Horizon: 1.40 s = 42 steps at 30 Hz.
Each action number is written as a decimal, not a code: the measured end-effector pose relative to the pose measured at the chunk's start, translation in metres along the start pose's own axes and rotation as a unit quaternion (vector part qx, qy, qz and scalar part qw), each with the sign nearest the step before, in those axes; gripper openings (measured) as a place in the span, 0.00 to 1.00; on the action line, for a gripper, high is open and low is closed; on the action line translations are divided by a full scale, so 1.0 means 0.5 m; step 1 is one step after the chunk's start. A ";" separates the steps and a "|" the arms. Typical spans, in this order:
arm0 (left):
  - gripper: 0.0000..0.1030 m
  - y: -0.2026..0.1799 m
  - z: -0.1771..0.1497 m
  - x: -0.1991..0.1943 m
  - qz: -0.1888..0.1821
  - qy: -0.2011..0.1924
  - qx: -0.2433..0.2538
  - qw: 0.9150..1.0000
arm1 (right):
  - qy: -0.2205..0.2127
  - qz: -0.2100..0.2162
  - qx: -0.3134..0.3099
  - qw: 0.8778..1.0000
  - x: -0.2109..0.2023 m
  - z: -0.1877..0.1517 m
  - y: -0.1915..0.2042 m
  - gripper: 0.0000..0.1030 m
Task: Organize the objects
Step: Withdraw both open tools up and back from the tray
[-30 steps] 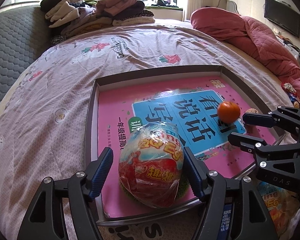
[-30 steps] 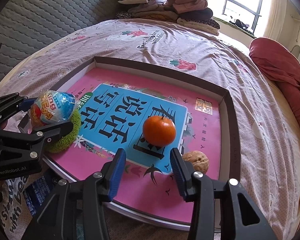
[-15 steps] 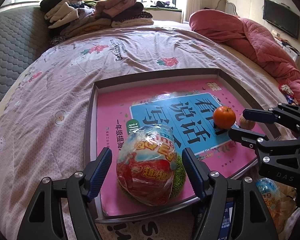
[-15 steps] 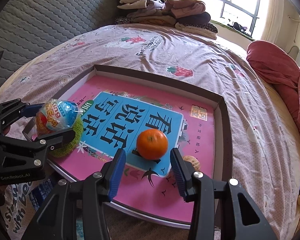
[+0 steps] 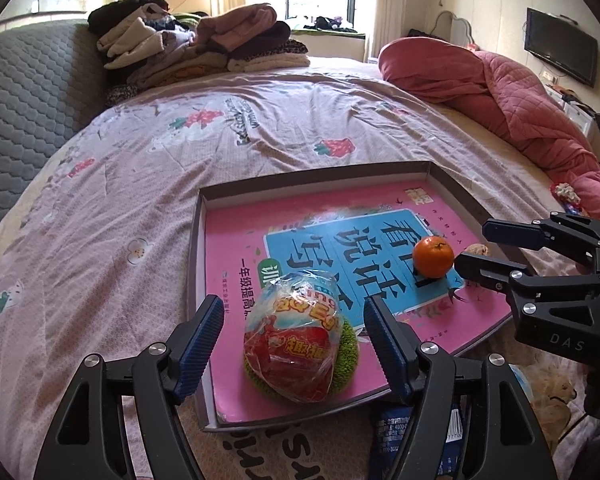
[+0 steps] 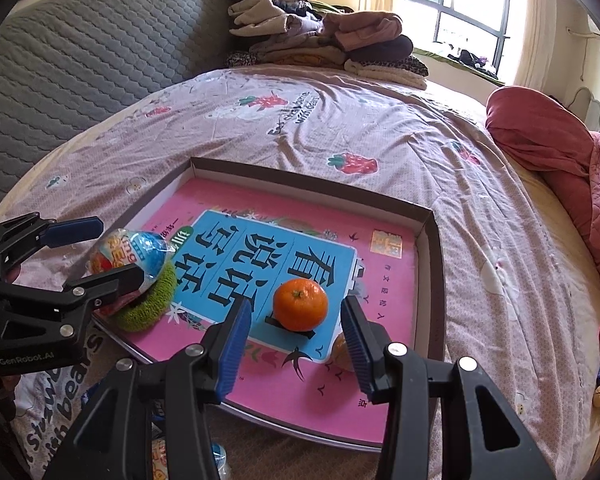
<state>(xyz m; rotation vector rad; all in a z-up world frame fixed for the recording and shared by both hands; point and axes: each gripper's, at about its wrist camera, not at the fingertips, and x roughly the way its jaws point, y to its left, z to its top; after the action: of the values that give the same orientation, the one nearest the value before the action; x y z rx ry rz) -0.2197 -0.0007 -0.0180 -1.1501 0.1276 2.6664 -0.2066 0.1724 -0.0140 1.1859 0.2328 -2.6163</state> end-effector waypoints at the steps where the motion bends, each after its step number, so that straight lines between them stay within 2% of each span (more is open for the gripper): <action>1: 0.72 0.000 0.000 -0.003 0.000 0.000 -0.002 1.000 | -0.001 0.000 0.000 1.000 -0.003 0.001 0.000 0.45; 9: 0.72 -0.002 0.002 -0.035 0.003 -0.011 -0.004 1.000 | -0.021 0.006 0.008 1.000 -0.034 0.010 -0.004 0.50; 28: 0.72 -0.015 0.003 -0.157 0.011 -0.062 -0.003 0.998 | -0.077 0.013 0.020 0.997 -0.138 0.024 -0.003 0.51; 42: 0.72 -0.047 -0.026 -0.211 0.003 -0.075 0.008 0.997 | -0.117 0.016 0.033 0.992 -0.227 0.013 -0.011 0.52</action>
<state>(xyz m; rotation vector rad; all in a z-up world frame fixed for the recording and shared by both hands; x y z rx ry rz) -0.1345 0.0010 0.0498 -0.9426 0.1271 2.7393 -0.1411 0.1952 0.0762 0.8835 0.0804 -2.7225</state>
